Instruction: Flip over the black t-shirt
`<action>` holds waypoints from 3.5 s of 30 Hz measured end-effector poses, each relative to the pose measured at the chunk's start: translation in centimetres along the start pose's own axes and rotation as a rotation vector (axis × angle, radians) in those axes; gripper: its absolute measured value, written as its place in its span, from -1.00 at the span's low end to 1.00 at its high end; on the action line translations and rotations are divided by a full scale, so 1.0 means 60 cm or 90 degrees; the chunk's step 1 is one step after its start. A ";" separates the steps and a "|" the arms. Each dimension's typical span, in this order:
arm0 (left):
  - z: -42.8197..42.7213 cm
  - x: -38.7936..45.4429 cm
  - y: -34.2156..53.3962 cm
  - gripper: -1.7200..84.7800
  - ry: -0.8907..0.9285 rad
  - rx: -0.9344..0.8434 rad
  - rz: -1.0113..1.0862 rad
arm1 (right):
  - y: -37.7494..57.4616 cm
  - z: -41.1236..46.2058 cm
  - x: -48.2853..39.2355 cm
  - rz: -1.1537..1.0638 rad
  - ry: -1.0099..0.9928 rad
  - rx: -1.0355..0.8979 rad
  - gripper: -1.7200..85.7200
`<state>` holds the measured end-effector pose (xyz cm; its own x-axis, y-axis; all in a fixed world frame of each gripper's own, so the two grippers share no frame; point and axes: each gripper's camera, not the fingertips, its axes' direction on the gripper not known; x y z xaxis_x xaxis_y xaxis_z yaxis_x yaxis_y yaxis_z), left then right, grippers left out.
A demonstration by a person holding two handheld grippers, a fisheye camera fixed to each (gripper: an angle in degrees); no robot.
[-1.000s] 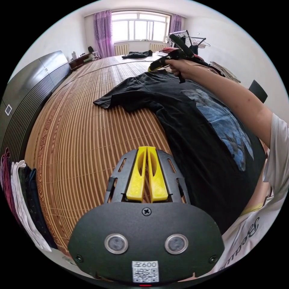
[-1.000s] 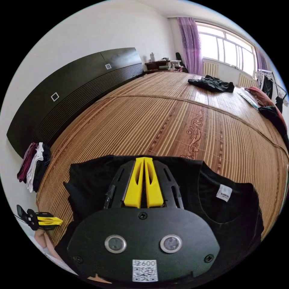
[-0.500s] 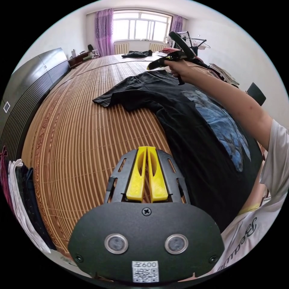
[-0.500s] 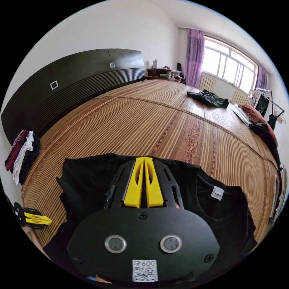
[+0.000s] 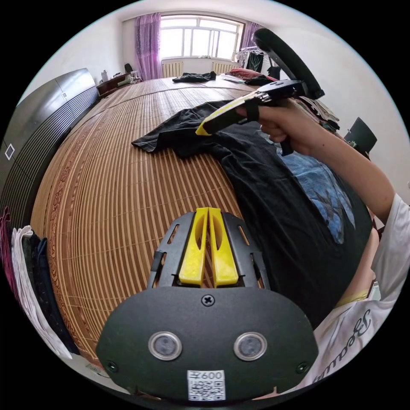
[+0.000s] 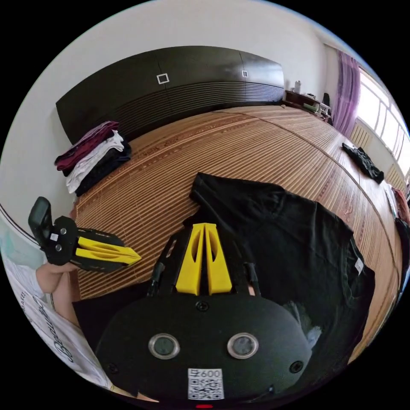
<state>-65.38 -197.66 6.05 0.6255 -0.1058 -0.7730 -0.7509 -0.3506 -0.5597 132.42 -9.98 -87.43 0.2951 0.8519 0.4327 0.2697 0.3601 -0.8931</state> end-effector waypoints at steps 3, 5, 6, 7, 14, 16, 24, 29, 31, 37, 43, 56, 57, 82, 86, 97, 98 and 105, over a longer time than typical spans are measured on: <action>-0.013 0.007 -0.007 -0.96 -0.002 -0.003 0.001 | 0.008 0.042 0.042 -0.001 -0.002 -0.069 -0.98; -0.025 0.001 -0.012 -0.96 0.019 -0.002 -0.009 | 0.019 0.043 0.082 0.005 -0.058 -0.046 -0.98; -0.027 -0.001 -0.013 -0.96 0.025 -0.002 -0.012 | 0.021 0.038 0.093 0.007 -0.073 -0.038 -0.98; -0.034 -0.005 -0.015 -0.96 0.037 -0.001 -0.019 | 0.028 0.020 0.118 0.029 -0.084 -0.010 -0.98; -0.076 0.004 -0.033 -0.96 0.032 -0.001 -0.020 | 0.068 0.008 0.255 0.065 -0.055 -0.033 -0.98; -0.088 0.007 -0.039 -0.96 0.026 -0.001 -0.017 | 0.065 0.040 0.269 0.054 -0.042 -0.063 -0.98; -0.143 -0.006 -0.065 -0.96 0.035 -0.001 -0.021 | 0.031 0.090 0.374 0.053 -0.039 -0.037 -0.98; -0.188 -0.029 -0.088 -0.96 0.064 -0.005 -0.020 | 0.044 0.103 0.460 0.117 -0.053 0.005 -0.98; -0.205 -0.038 -0.098 -0.96 0.110 -0.018 -0.022 | 0.046 0.107 0.474 0.112 -0.042 0.011 -0.98; -0.205 -0.055 -0.125 -0.96 0.348 -0.103 0.029 | 0.041 0.130 0.516 0.085 0.001 0.013 -0.98; -0.273 -0.089 -0.135 -0.96 0.324 -0.086 0.048 | 0.062 0.138 0.624 0.145 -0.079 0.049 -0.98; -0.383 -0.221 -0.105 -0.96 0.435 -0.114 0.063 | 0.082 0.157 0.627 0.085 0.036 0.054 -0.98; -0.386 -0.236 -0.100 -0.96 0.457 -0.111 0.055 | 0.084 0.158 0.631 0.087 0.033 0.054 -0.98; -0.215 -0.482 -0.162 -0.96 0.587 -0.314 -0.009 | 0.224 0.131 0.700 0.135 -0.060 0.072 -0.98; -0.261 -0.509 -0.077 -0.96 0.451 -0.240 -0.006 | 0.252 0.120 0.663 0.114 -0.023 0.069 -0.98; -0.169 -0.611 0.118 -0.96 0.460 -0.162 -0.108 | 0.349 0.042 0.581 0.075 -0.005 0.119 -0.98; -0.171 -0.617 0.132 -0.96 0.464 -0.133 -0.106 | 0.378 -0.004 0.555 0.052 0.000 0.194 -0.98; -0.074 -0.615 0.198 -0.96 0.497 -0.071 -0.088 | 0.523 -0.259 0.465 0.096 -0.099 0.401 -0.98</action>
<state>-96.44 -202.05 29.23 0.7098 -0.6607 -0.2440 -0.6562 -0.4944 -0.5701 163.36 19.21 -101.47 0.1390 0.9381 0.3174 -0.3657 0.3465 -0.8638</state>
